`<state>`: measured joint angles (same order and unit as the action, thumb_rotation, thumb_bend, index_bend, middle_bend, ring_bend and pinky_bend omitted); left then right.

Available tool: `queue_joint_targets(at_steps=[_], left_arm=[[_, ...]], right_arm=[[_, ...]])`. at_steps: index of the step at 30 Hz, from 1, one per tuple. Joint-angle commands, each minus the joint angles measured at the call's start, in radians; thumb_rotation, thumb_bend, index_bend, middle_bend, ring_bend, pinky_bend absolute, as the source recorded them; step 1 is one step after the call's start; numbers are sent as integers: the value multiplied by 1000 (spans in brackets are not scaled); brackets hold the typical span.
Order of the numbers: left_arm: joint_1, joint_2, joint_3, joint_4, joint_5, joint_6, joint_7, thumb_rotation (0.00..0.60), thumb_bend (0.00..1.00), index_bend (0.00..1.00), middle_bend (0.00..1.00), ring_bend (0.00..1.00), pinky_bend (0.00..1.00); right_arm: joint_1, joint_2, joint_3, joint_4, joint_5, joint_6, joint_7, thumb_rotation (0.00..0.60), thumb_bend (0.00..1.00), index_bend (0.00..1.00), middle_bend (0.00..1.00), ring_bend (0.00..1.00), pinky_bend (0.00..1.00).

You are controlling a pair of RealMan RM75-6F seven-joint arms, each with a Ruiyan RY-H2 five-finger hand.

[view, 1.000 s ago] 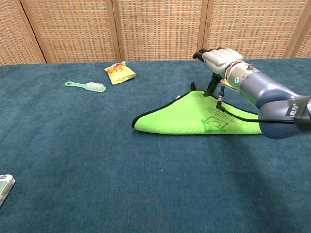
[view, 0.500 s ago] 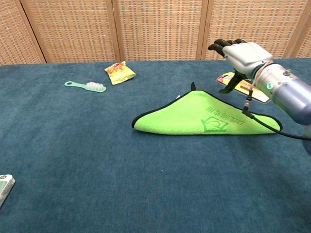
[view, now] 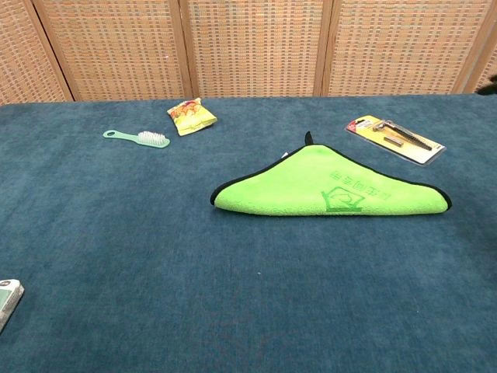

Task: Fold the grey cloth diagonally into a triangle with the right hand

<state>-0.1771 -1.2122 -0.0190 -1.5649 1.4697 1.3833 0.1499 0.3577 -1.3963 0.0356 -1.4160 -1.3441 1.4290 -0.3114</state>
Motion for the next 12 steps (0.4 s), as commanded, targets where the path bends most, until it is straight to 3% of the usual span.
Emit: queue_joint_targets(at_steps=[1,12], left_arm=[[5,-9,2,5,8,12,9,600,173,0,0,0,0],[20,-18,5,11,44,58,-7,600,173,0,0,0,0]], right_arm=[[-83,61,-63,-48,-22,46,15,600,33,0,0,0,0],[-203,72,-101,15,-90,149,121,600,27,0,0,0,0]])
